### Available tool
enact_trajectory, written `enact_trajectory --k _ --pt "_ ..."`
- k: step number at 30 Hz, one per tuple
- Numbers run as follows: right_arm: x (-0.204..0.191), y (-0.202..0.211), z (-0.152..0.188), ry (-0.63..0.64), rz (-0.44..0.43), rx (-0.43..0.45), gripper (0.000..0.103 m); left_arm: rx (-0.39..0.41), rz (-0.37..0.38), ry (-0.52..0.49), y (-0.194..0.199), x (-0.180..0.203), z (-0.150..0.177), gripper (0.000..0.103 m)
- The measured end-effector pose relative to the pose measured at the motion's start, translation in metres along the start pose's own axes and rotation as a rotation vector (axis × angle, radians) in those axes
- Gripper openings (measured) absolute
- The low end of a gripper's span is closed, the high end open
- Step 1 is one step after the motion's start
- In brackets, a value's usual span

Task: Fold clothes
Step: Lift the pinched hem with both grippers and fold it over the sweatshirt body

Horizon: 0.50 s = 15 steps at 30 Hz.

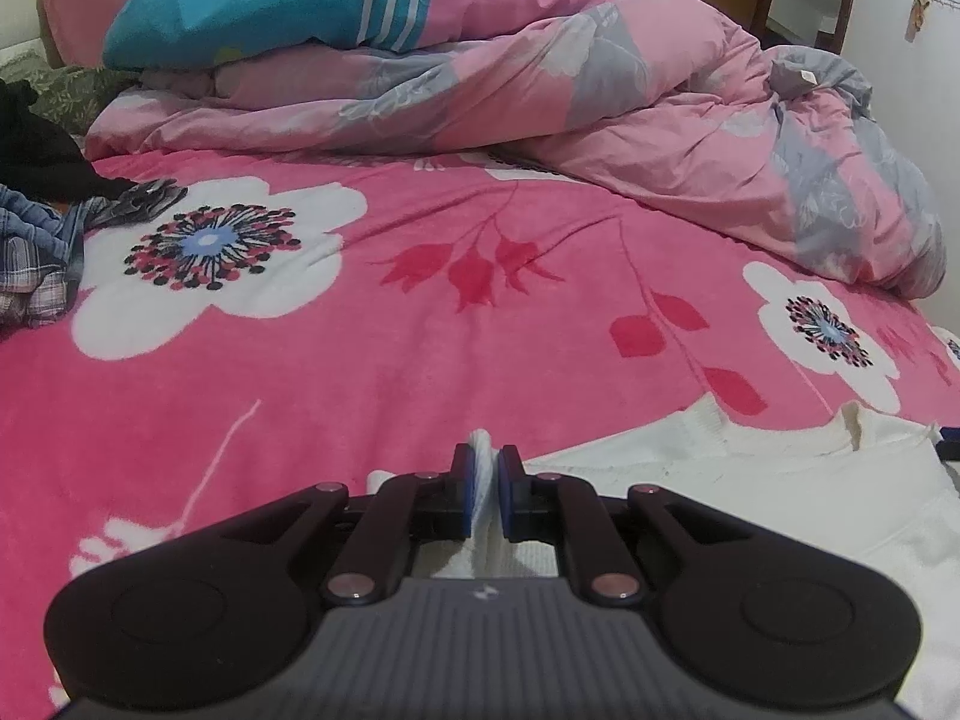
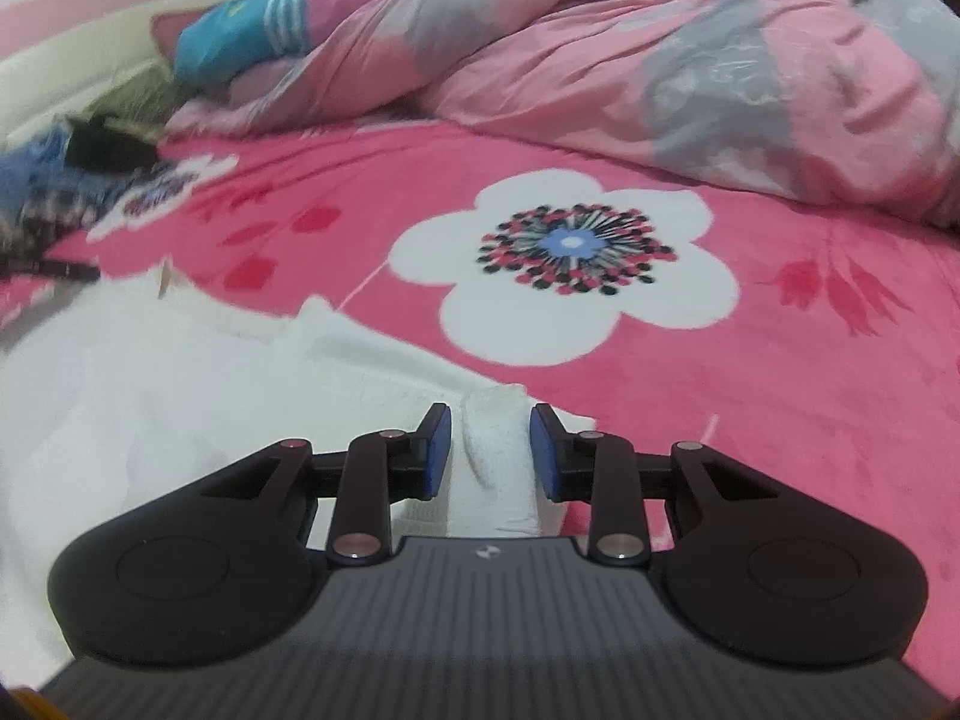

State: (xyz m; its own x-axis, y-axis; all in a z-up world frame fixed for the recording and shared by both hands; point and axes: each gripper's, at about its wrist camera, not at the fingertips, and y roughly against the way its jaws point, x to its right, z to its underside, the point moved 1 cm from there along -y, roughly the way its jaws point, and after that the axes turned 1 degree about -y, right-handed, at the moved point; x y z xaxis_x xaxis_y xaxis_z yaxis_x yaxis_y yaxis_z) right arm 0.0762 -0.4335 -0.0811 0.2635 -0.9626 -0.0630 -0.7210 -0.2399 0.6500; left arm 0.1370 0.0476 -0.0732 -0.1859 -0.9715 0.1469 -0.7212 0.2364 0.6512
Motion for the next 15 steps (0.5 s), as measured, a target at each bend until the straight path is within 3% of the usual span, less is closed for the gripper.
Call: enact_trajectory --k 4,10,15 --pt "-0.006 0.000 0.000 0.036 0.050 0.001 0.004 0.014 -0.004 0.005 0.005 0.001 -0.001 0.009" --pt "-0.012 0.044 -0.016 0.000 0.067 0.163 0.003 0.105 0.033 0.013 0.034 0.004 -0.021 0.009" --pt "-0.003 0.042 -0.026 -0.006 0.081 0.177 0.003 0.101 0.023 0.015 0.020 0.004 -0.030 0.009"
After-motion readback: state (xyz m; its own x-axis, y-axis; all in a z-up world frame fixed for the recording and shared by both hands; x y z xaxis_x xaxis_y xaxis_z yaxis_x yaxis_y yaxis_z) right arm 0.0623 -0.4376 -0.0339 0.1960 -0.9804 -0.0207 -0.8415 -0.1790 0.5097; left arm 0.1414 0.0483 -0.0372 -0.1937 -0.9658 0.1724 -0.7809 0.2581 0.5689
